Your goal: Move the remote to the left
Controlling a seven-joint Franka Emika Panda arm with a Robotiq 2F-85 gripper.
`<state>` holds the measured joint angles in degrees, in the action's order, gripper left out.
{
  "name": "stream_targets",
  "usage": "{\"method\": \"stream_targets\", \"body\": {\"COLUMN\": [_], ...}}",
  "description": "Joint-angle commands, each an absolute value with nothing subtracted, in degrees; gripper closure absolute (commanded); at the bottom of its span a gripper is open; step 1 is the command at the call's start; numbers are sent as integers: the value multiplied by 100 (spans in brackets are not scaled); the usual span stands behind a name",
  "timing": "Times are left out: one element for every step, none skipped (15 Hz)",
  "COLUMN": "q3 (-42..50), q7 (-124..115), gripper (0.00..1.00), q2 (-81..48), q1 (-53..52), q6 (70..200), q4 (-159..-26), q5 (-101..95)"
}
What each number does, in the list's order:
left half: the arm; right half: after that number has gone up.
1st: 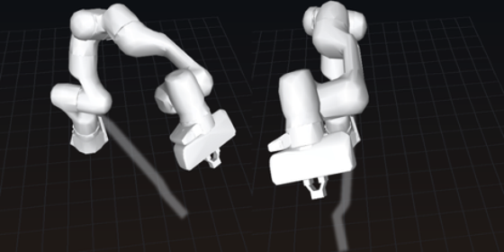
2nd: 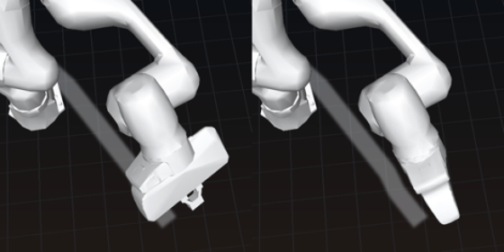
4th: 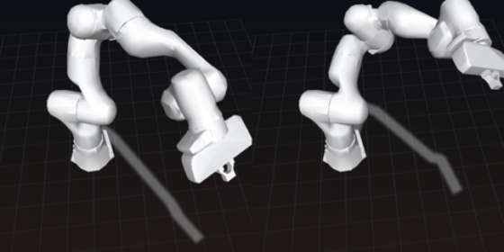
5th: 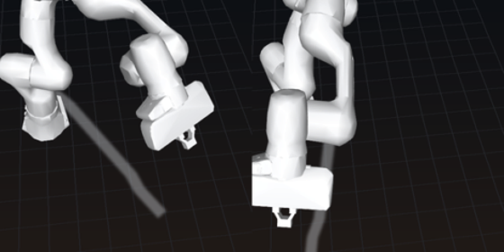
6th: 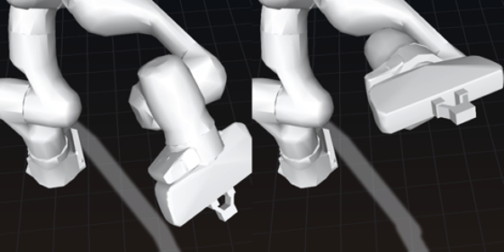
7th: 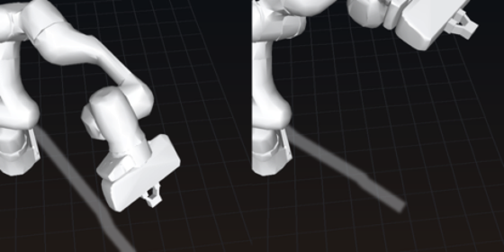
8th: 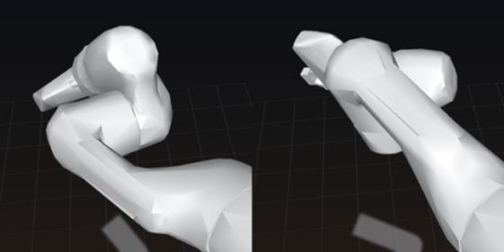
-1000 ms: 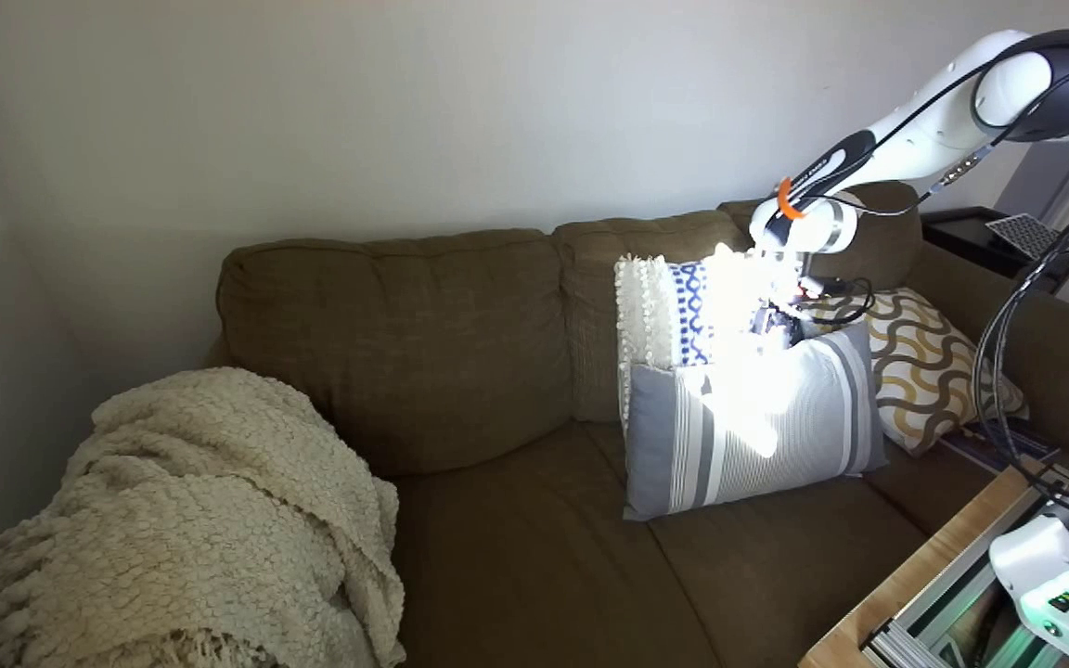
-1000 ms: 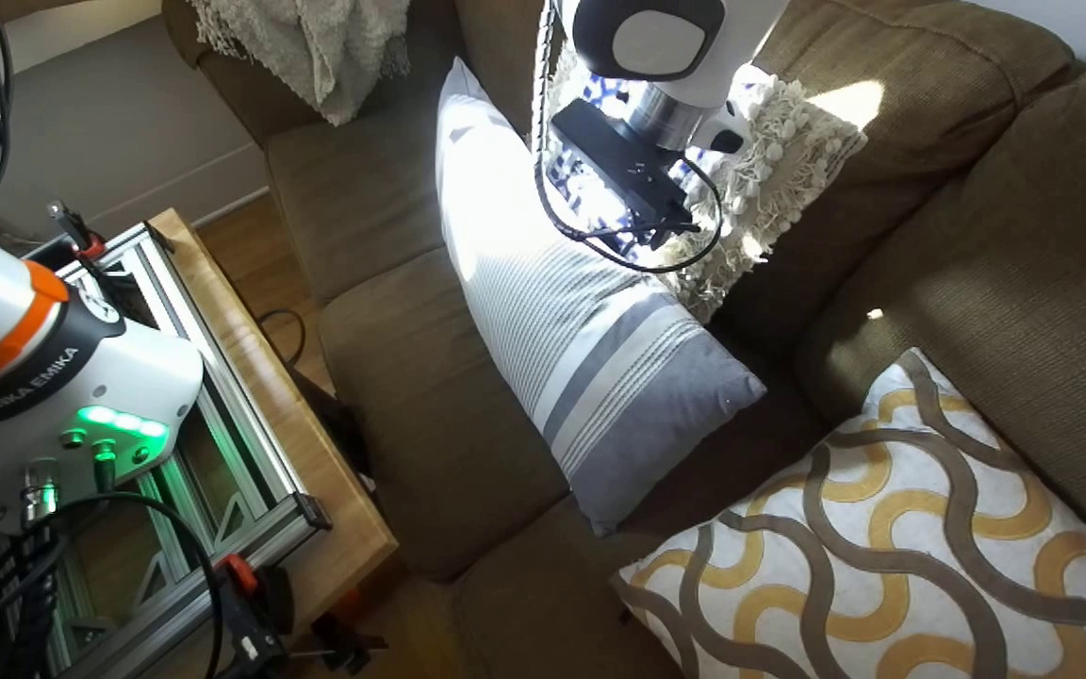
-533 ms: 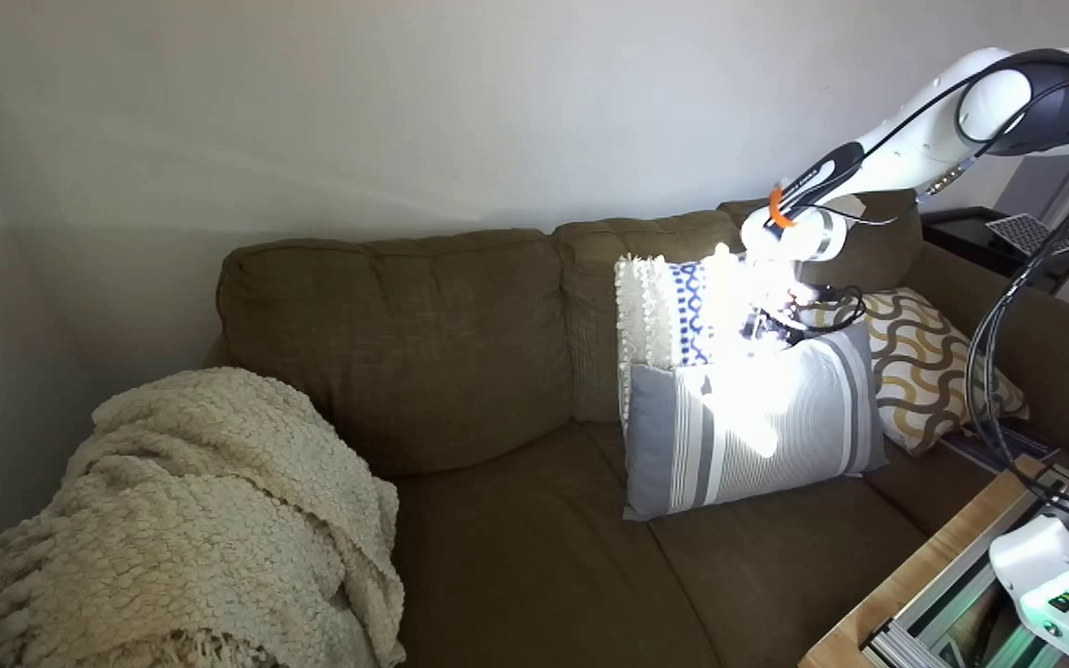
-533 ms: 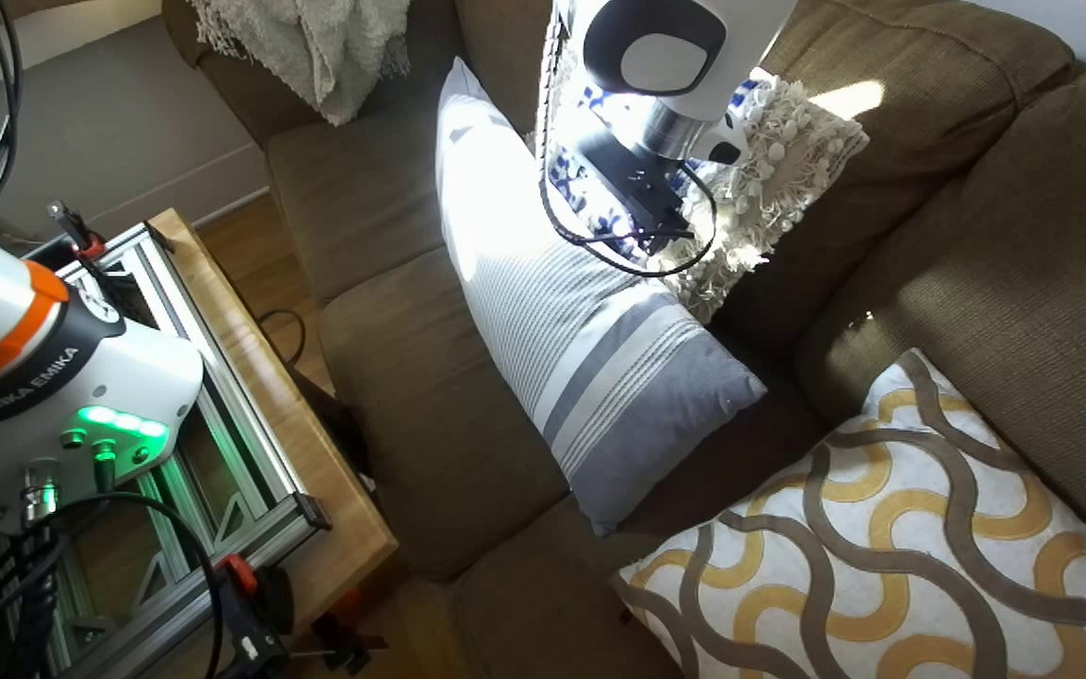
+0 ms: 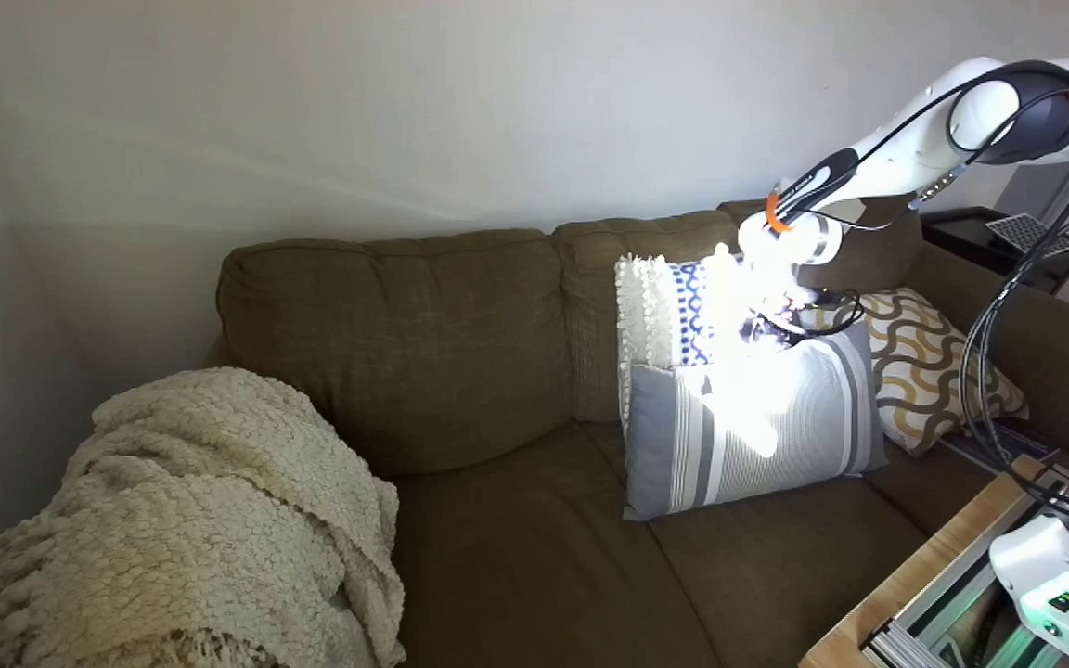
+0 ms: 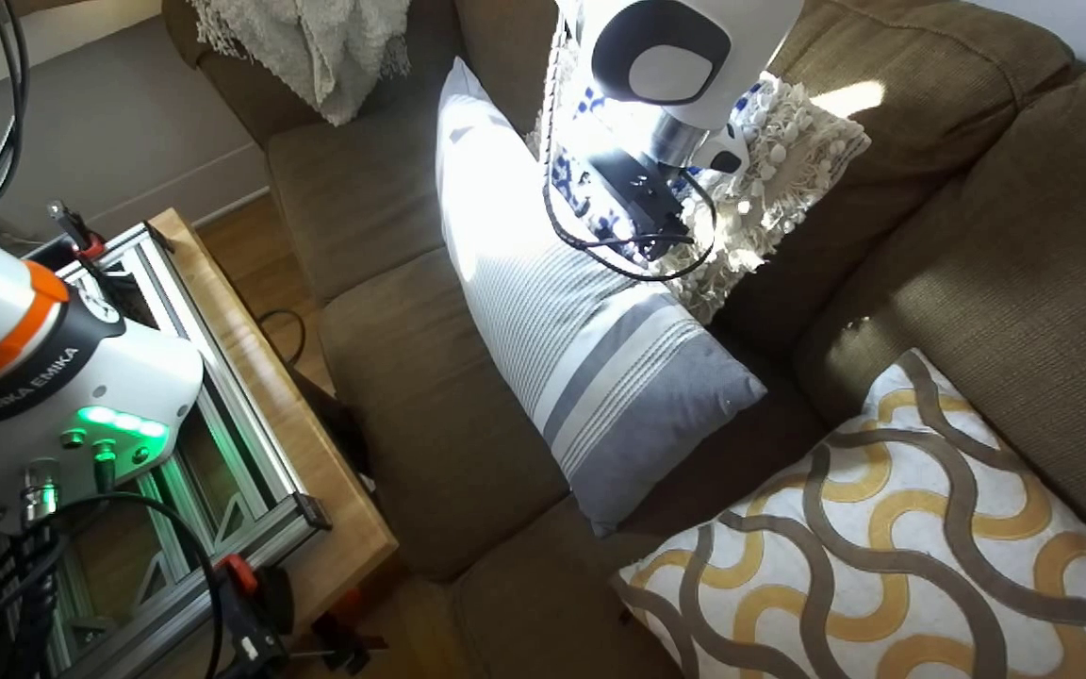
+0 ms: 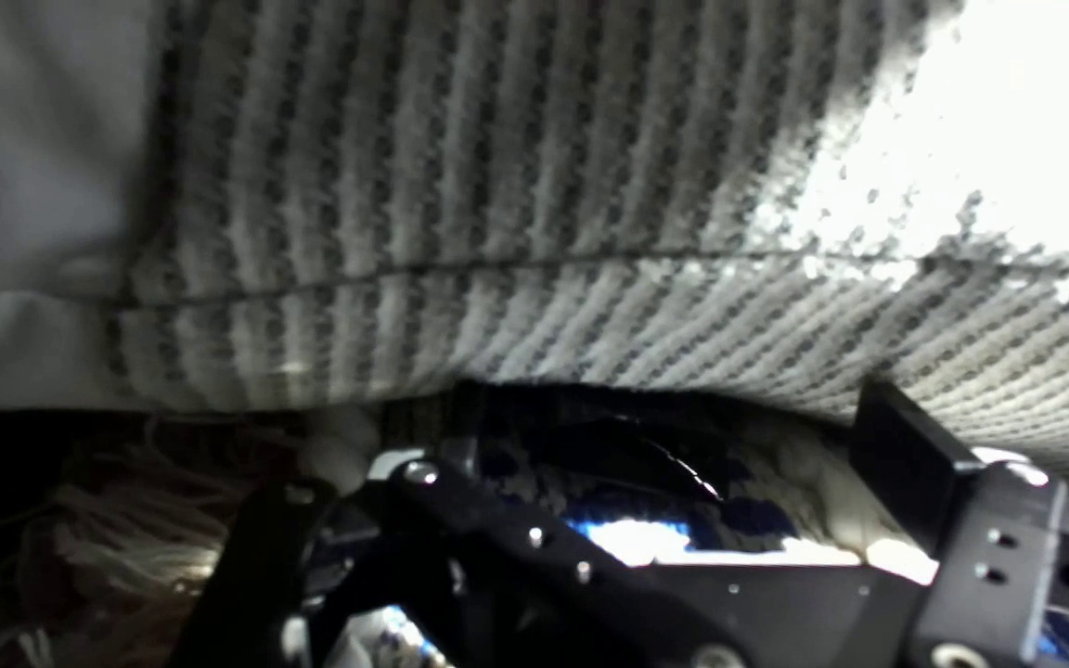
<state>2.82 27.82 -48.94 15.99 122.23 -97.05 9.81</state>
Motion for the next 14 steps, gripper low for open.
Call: {"method": "stream_targets", "body": {"q3": [205, 215, 223, 231, 221, 209, 191, 182, 168, 161, 161, 173, 177, 181], "q7": [2636, 2612, 2593, 2554, 2542, 2515, 2509, 2487, 2496, 2491, 2491, 2466, 2458, 2447], "gripper": [0, 0, 0, 0, 0, 0, 0, 0, 0, 0, 0, 1, 7, 26], "q2": [-5153, -5182, -5205, -5216, -5227, -5223, -5221, -5224, -5227, -5240, -5254, -5270, -5278, -5288], "q1": [1708, 1694, 1690, 1687, 1704, 1724, 1741, 1751, 1765, 1769, 1767, 1750, 1745, 1739], "q6": [11911, 11871, 11866, 11887, 11911, 11998, 12020, 12056, 12052, 12029, 12017, 12018, 12017, 12012], "q4": [-9389, -9356, -9332, -9326, -9317, -9335, -9344, -9349, -9346, -9333, -9324, -9315, -9312, -9305], "q5": [782, 754, 730, 716, 720, 757, 784, 808, 822, 829, 821, 802, 792, 784]}}
